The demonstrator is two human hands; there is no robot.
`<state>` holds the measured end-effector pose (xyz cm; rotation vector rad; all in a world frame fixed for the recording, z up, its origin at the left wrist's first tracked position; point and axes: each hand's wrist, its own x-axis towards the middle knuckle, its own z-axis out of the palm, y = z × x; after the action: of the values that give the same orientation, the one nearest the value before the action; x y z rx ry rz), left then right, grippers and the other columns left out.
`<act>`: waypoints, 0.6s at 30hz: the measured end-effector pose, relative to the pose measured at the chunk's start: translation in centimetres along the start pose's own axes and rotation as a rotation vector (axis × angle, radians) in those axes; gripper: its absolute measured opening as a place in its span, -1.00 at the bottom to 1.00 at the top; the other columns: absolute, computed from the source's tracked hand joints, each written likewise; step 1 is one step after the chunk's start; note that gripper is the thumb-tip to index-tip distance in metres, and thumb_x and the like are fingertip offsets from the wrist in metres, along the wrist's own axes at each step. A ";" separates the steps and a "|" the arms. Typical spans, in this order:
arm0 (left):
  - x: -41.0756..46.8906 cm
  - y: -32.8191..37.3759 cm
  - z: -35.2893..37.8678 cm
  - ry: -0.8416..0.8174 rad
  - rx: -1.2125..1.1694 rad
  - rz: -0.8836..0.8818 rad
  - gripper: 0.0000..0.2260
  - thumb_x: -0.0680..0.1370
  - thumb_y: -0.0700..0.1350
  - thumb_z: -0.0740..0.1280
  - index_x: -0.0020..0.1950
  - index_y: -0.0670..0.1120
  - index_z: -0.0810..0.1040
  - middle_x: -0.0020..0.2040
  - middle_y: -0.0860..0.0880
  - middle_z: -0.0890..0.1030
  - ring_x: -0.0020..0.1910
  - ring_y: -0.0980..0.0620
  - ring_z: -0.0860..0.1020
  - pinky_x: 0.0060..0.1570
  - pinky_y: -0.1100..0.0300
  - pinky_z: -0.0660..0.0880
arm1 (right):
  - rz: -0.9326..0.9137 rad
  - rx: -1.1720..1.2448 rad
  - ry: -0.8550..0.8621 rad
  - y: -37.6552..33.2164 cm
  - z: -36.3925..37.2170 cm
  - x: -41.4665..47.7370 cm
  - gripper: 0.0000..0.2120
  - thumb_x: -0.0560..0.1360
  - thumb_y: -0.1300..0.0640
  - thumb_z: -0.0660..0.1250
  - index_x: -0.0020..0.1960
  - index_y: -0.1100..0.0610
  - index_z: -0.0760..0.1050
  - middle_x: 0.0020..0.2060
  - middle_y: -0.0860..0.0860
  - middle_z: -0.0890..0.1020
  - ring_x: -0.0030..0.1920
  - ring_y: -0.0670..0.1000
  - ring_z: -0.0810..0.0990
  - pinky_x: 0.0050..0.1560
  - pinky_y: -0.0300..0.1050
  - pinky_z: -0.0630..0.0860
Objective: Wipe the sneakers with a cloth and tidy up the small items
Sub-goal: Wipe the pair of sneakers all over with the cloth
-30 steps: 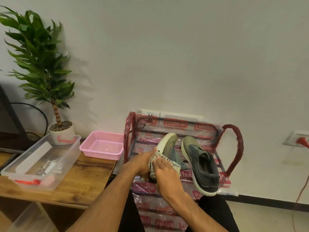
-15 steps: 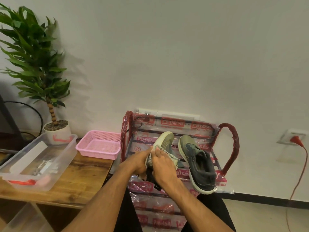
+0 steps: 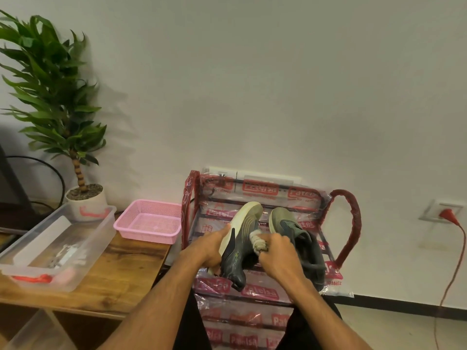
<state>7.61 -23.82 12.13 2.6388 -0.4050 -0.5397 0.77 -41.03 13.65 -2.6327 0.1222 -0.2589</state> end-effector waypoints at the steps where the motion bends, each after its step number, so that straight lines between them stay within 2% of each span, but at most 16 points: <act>1: 0.0 0.0 0.0 0.003 0.000 -0.001 -0.02 0.45 -0.32 0.43 0.58 0.17 -0.16 0.48 -0.19 0.29 0.42 -0.19 0.34 0.33 -0.04 0.39 | 0.009 0.019 0.042 -0.1 -0.1 0.3 -0.71 0.39 0.33 0.28 -0.01 0.07 0.62 -0.23 0.06 0.67 -0.18 0.12 0.63 -0.16 0.03 0.58; 3: -0.2 0.1 0.0 0.007 0.002 -0.004 -0.01 0.44 -0.32 0.44 0.58 0.17 -0.16 0.48 -0.19 0.30 0.42 -0.19 0.34 0.33 -0.05 0.39 | -0.026 0.032 0.069 -0.7 0.4 0.6 -0.58 0.40 0.38 0.26 0.17 0.05 0.57 -0.10 0.06 0.68 -0.07 0.11 0.63 -0.07 0.03 0.58; 5: 0.0 0.1 0.1 0.015 0.005 0.000 0.00 0.43 -0.32 0.45 0.58 0.17 -0.16 0.46 -0.18 0.33 0.39 -0.19 0.38 0.31 -0.06 0.42 | -0.087 0.008 0.028 -1.9 2.1 0.0 -0.55 0.46 0.38 0.25 0.30 0.09 0.47 0.10 0.07 0.63 0.11 0.08 0.58 0.14 -0.01 0.53; 7: 0.1 0.1 0.3 0.026 -0.003 0.000 -0.01 0.43 -0.32 0.44 0.58 0.17 -0.15 0.45 -0.18 0.36 0.37 -0.18 0.40 0.29 -0.04 0.44 | -0.151 -0.111 -0.057 -3.1 4.6 -1.7 -0.42 0.49 0.39 0.25 0.47 0.22 0.23 0.38 0.17 0.41 0.39 0.12 0.37 0.45 -0.02 0.26; 8: 0.0 0.1 0.4 0.034 0.002 0.002 0.00 0.42 -0.31 0.45 0.58 0.17 -0.15 0.44 -0.18 0.37 0.36 -0.17 0.41 0.29 -0.02 0.44 | -0.183 -0.196 -0.097 -3.4 5.4 -2.5 -0.33 0.49 0.39 0.25 0.53 0.26 0.07 0.47 0.22 0.25 0.48 0.15 0.21 0.52 -0.03 0.08; 9: 0.0 0.1 0.3 0.039 0.008 0.009 0.00 0.41 -0.31 0.46 0.58 0.17 -0.14 0.44 -0.18 0.38 0.36 -0.16 0.42 0.29 -0.01 0.45 | -0.194 -0.258 -0.122 -3.4 5.8 -3.0 -0.28 0.50 0.38 0.25 0.55 0.28 -0.03 0.51 0.23 0.15 0.52 0.15 0.11 0.53 -0.04 -0.03; 11: -0.2 0.3 0.4 0.028 0.018 0.009 0.02 0.40 -0.31 0.48 0.59 0.14 -0.14 0.44 -0.17 0.37 0.37 -0.16 0.40 0.29 0.00 0.44 | -0.188 -0.302 -0.118 -2.7 5.8 -2.8 -0.27 0.49 0.38 0.24 0.56 0.27 -0.03 0.52 0.20 0.15 0.53 0.14 0.11 0.51 -0.06 -0.02; 13: -0.1 0.4 0.4 0.030 0.026 -0.001 0.00 0.42 -0.32 0.46 0.59 0.15 -0.15 0.47 -0.18 0.33 0.39 -0.18 0.38 0.30 -0.01 0.43 | -0.160 -0.260 -0.090 -2.0 5.4 -1.4 -0.37 0.47 0.36 0.26 0.50 0.24 0.14 0.44 0.16 0.31 0.45 0.14 0.27 0.45 -0.04 0.17; 15: 0.0 0.4 0.4 0.031 0.032 -0.014 0.02 0.42 -0.33 0.46 0.58 0.18 -0.15 0.48 -0.19 0.30 0.40 -0.20 0.37 0.29 -0.02 0.44 | -0.098 -0.159 -0.089 -2.0 5.0 -0.4 -0.50 0.45 0.35 0.25 0.38 0.20 0.29 0.30 0.14 0.47 0.30 0.14 0.44 0.26 -0.02 0.38; 18: -0.2 0.3 0.2 0.023 0.028 -0.013 -0.01 0.43 -0.34 0.43 0.58 0.17 -0.14 0.47 -0.19 0.31 0.42 -0.19 0.35 0.31 0.00 0.42 | -0.048 -0.076 -0.111 -2.8 4.9 -1.3 -0.56 0.43 0.35 0.22 0.30 0.20 0.34 0.15 0.15 0.55 0.15 0.18 0.53 0.02 0.01 0.44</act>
<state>7.30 -24.13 12.13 2.6736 -0.3916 -0.5105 0.59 -36.10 10.54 -2.7208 0.0319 -0.1260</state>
